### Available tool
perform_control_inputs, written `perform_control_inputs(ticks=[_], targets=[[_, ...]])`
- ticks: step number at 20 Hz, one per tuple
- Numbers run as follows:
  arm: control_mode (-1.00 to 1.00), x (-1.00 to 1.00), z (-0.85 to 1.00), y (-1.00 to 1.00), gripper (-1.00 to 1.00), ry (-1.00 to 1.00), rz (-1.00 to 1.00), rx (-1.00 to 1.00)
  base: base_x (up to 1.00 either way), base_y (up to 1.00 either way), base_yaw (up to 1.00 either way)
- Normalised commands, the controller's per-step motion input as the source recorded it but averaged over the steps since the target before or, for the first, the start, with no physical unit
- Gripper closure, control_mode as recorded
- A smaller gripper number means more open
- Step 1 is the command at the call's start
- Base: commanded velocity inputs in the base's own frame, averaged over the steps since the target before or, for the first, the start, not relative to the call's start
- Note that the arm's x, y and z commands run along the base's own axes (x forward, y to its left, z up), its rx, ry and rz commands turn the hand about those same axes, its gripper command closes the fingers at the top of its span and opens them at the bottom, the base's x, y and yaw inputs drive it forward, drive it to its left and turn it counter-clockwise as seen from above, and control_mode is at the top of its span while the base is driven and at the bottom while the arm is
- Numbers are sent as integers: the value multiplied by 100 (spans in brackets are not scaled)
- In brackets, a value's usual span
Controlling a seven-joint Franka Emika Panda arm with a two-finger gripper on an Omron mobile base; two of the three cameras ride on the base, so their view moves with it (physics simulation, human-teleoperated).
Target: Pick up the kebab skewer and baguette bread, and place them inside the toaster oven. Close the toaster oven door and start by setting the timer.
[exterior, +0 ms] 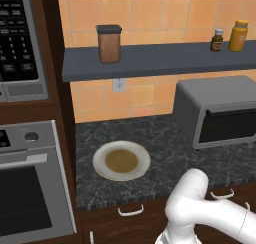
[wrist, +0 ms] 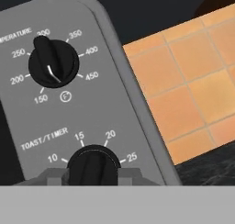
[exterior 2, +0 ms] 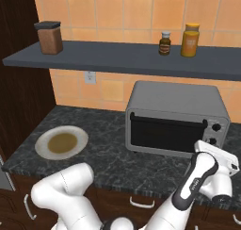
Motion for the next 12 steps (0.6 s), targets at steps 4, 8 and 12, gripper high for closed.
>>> perform_control_inputs(ticks=[4, 8, 12], targets=[[-100, 37, 47, 24, 100, -1, -7, 24, 0, 0, 0], [-100, 38, 37, 43, 100, 0, -15, 21, 0, 0, 0], [-100, 40, 35, 32, 100, 0, -18, 20, 0, 0, 0]])
